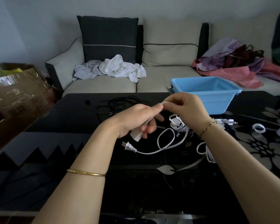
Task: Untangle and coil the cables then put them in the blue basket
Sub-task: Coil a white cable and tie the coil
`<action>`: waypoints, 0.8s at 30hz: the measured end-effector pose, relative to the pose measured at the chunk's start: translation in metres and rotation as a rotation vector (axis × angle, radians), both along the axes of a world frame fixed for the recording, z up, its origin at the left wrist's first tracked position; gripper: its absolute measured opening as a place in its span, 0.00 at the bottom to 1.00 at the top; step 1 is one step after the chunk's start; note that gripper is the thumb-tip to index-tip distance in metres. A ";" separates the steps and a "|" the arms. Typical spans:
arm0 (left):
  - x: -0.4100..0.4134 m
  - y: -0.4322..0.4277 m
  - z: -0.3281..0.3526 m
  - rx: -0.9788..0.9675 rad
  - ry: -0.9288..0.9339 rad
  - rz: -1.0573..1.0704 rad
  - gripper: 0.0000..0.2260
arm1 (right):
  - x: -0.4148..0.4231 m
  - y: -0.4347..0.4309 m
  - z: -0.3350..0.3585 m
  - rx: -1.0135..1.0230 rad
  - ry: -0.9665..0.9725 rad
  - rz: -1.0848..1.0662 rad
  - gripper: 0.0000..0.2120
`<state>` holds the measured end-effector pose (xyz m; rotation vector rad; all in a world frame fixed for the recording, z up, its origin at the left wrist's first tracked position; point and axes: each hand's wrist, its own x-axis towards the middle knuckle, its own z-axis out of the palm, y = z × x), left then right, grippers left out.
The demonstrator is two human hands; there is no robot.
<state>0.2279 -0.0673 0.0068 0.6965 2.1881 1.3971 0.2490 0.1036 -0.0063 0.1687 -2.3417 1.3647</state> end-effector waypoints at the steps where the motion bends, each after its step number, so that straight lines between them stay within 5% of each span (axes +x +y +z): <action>1: 0.002 0.000 0.002 -0.014 -0.005 -0.032 0.19 | -0.001 0.000 -0.001 0.002 0.028 -0.016 0.02; 4: 0.000 -0.004 0.004 0.064 -0.064 -0.033 0.15 | -0.006 0.004 -0.007 0.039 0.049 -0.055 0.06; 10: -0.016 -0.019 0.009 0.754 -0.439 0.139 0.17 | -0.010 0.012 -0.029 -0.183 -0.197 0.029 0.09; 13: -0.019 -0.027 0.014 1.034 -0.478 0.246 0.17 | -0.012 0.018 -0.038 0.228 -0.372 -0.010 0.06; 15: -0.020 -0.030 0.018 1.123 -0.448 0.312 0.17 | -0.006 0.015 -0.040 0.488 -0.614 0.149 0.07; 19: -0.018 -0.026 0.017 0.921 -0.337 0.394 0.17 | -0.002 0.000 -0.038 0.676 -0.776 0.294 0.06; 24: -0.010 -0.016 0.016 0.546 -0.227 0.311 0.16 | -0.010 -0.003 -0.035 0.235 -0.562 0.065 0.17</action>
